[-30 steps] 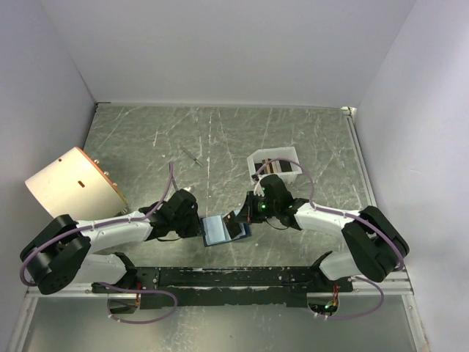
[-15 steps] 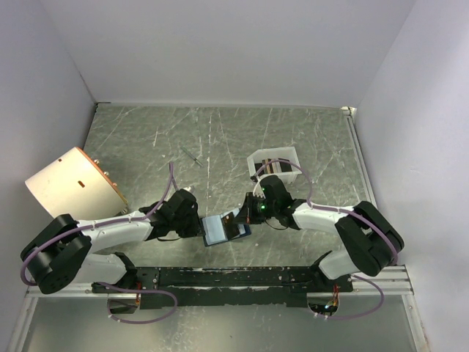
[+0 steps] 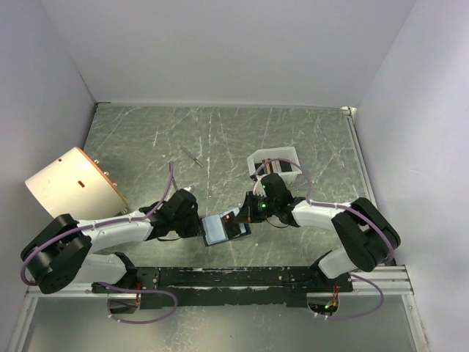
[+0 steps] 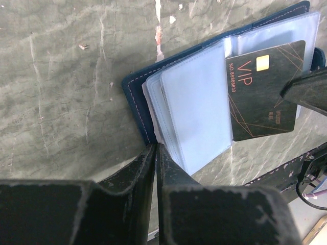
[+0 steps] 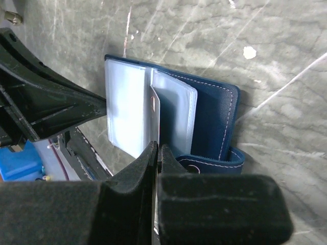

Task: Put the credit cards into the card holder
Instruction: Insert the credit card into the card holder.

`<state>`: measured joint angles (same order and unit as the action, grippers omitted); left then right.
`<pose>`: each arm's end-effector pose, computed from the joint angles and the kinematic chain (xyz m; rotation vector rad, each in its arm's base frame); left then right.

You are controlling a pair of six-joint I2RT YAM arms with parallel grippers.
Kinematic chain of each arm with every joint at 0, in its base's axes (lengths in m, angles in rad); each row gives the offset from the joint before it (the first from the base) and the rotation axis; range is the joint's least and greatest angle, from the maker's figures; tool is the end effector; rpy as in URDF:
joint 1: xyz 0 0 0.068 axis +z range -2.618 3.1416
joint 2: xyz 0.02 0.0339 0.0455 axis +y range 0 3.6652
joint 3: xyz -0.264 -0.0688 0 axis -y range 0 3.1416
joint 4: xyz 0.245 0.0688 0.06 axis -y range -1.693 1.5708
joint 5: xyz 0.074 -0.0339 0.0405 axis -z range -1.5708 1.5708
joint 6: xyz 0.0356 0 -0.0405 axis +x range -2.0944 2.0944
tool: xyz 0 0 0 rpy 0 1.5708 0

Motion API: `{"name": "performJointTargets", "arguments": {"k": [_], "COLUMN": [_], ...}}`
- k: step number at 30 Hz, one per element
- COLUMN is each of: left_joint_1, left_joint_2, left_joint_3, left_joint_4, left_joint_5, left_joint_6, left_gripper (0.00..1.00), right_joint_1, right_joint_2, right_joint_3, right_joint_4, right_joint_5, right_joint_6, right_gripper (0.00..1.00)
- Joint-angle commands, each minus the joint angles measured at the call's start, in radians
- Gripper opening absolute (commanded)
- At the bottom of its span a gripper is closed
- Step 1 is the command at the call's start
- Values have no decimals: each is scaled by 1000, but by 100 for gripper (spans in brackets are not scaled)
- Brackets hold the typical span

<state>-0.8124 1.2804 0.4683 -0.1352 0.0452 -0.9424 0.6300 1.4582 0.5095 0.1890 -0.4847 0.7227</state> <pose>0.1505 -0.1612 0.1410 -0.1552 2.6853 -0.7055 0.1990 0.1656 0.1390 -0.1521 2.5574 1.1758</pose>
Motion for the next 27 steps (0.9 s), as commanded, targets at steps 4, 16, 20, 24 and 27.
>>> {"name": "performJointTargets", "arguments": {"k": [4,16,20,24,27], "left_joint_1": [4,4,4,4,4], "left_joint_2": [36,23,14,23,27], "left_joint_3": [8,16,15,19,20], "left_joint_4": [-86,-128,-134,-134,-135], "left_joint_5": [-65,-97,-104,-103,-105], "left_joint_6": [34,40,40,44,45], "left_gripper": [18,19,19,19,19], "right_joint_1": [-22,-25,-32,-33,-33], "right_joint_2": [64,52,63,83,85], "right_joint_3": [45,60,78,94,101], "right_joint_4": [-62,-70,-79,-81,-86], "right_joint_5": [-54,-123,-150,-166,-163], "right_joint_6": [-103,-157,-183,-201,-207], "right_gripper": [0,0,0,0,0]}}
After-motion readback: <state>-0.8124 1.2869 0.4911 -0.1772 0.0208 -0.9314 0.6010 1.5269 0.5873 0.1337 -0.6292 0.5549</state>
